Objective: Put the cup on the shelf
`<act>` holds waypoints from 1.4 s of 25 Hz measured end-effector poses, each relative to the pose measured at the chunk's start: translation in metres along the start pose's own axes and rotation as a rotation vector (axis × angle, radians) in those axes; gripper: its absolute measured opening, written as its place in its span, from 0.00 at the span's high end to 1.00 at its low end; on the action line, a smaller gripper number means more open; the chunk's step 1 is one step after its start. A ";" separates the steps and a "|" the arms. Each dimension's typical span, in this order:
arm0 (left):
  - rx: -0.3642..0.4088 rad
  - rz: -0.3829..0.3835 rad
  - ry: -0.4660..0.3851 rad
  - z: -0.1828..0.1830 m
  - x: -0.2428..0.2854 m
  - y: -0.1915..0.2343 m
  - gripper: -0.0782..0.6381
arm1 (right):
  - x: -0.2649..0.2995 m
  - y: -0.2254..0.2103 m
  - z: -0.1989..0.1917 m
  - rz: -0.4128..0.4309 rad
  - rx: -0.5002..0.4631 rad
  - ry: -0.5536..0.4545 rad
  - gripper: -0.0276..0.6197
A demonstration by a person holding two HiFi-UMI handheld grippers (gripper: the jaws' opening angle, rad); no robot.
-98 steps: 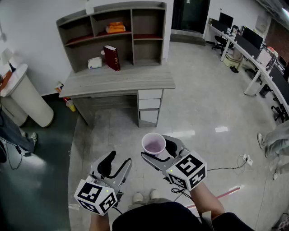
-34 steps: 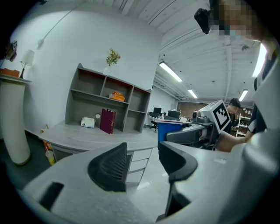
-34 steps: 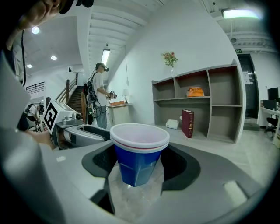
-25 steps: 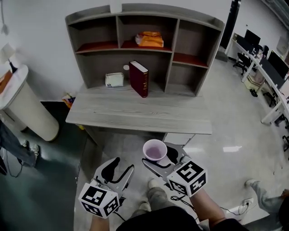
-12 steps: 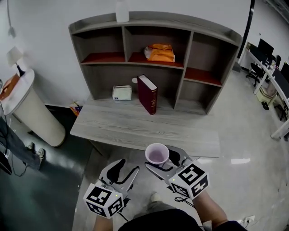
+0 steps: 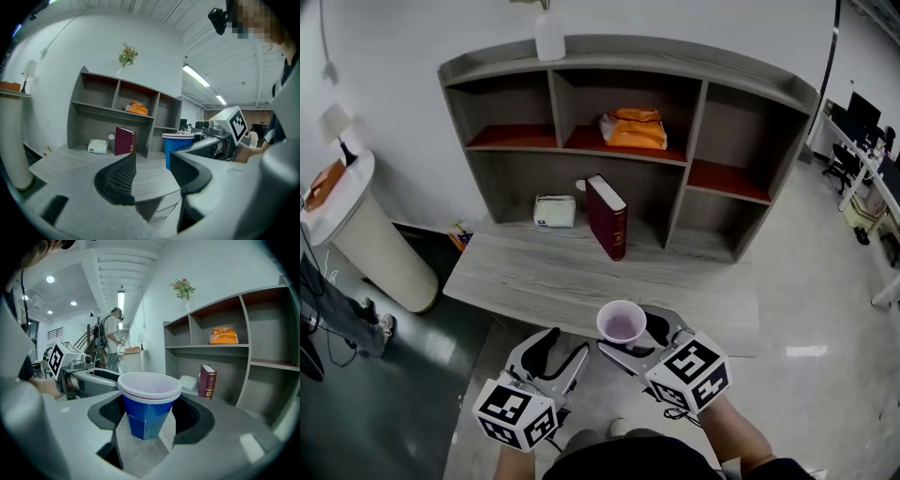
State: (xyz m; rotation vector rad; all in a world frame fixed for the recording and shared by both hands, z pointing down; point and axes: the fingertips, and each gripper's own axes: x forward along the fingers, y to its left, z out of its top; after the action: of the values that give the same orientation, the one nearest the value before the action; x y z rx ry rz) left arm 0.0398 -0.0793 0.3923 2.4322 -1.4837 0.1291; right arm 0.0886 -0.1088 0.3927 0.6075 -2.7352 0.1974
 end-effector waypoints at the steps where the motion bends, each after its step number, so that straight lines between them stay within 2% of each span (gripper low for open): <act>1: 0.004 0.004 -0.001 0.001 0.003 0.002 0.59 | 0.002 -0.004 0.001 0.002 0.000 -0.002 0.48; 7: 0.002 0.044 0.004 0.004 0.007 0.015 0.59 | 0.015 -0.014 0.005 0.029 0.002 -0.001 0.48; 15: 0.004 0.058 -0.020 0.017 0.013 0.043 0.59 | 0.042 -0.022 0.024 0.042 -0.022 -0.001 0.48; 25: 0.023 0.045 -0.046 0.052 0.026 0.112 0.59 | 0.108 -0.037 0.066 0.028 -0.034 -0.015 0.48; 35: 0.049 0.009 -0.008 0.076 0.039 0.179 0.59 | 0.175 -0.053 0.107 0.009 -0.038 -0.017 0.48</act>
State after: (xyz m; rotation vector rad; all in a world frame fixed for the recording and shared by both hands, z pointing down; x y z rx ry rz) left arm -0.1052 -0.2112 0.3634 2.4676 -1.5125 0.1592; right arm -0.0686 -0.2455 0.3566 0.5888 -2.7517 0.1432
